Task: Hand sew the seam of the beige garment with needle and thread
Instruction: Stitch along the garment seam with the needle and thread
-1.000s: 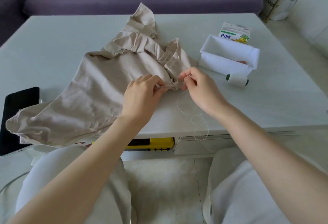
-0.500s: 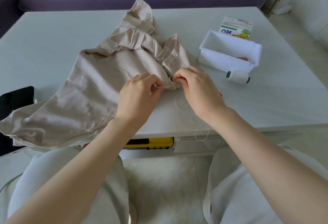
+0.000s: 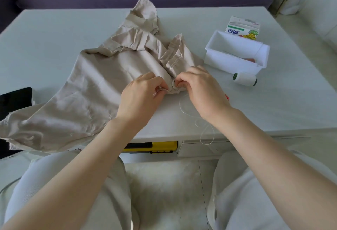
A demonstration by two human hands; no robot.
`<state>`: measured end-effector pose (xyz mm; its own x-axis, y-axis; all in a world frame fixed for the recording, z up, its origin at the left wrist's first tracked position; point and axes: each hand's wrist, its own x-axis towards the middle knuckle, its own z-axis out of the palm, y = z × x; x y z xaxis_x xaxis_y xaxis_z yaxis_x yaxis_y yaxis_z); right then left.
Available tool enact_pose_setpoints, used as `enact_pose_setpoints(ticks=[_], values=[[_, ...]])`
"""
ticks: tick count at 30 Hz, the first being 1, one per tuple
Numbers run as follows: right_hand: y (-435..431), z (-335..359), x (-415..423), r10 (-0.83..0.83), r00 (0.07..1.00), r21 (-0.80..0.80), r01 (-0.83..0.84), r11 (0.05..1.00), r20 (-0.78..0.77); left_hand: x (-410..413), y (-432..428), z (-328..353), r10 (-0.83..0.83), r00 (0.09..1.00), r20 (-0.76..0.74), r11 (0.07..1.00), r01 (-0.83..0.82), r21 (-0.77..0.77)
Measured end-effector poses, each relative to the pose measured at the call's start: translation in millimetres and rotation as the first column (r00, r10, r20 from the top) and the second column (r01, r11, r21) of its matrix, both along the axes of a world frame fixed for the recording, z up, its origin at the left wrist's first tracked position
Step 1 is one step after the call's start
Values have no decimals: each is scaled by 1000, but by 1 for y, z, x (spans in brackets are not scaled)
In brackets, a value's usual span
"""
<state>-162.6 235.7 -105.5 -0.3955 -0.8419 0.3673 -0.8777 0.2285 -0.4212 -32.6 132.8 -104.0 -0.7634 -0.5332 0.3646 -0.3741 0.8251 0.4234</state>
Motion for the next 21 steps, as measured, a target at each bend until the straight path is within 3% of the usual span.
enact_pose_setpoints(ticks=[12,16,21], values=[[-3,2,1,102,993,98,-95,991,-65,-2,-6,0,-44,999,21,996,46,-72],[-4,1,1,142,990,110,-142,984,3,-3,-7,4,-51,998,24,998,52,-44],[-2,2,0,71,990,68,-80,994,121,-3,-8,7,-42,998,44,996,39,74]])
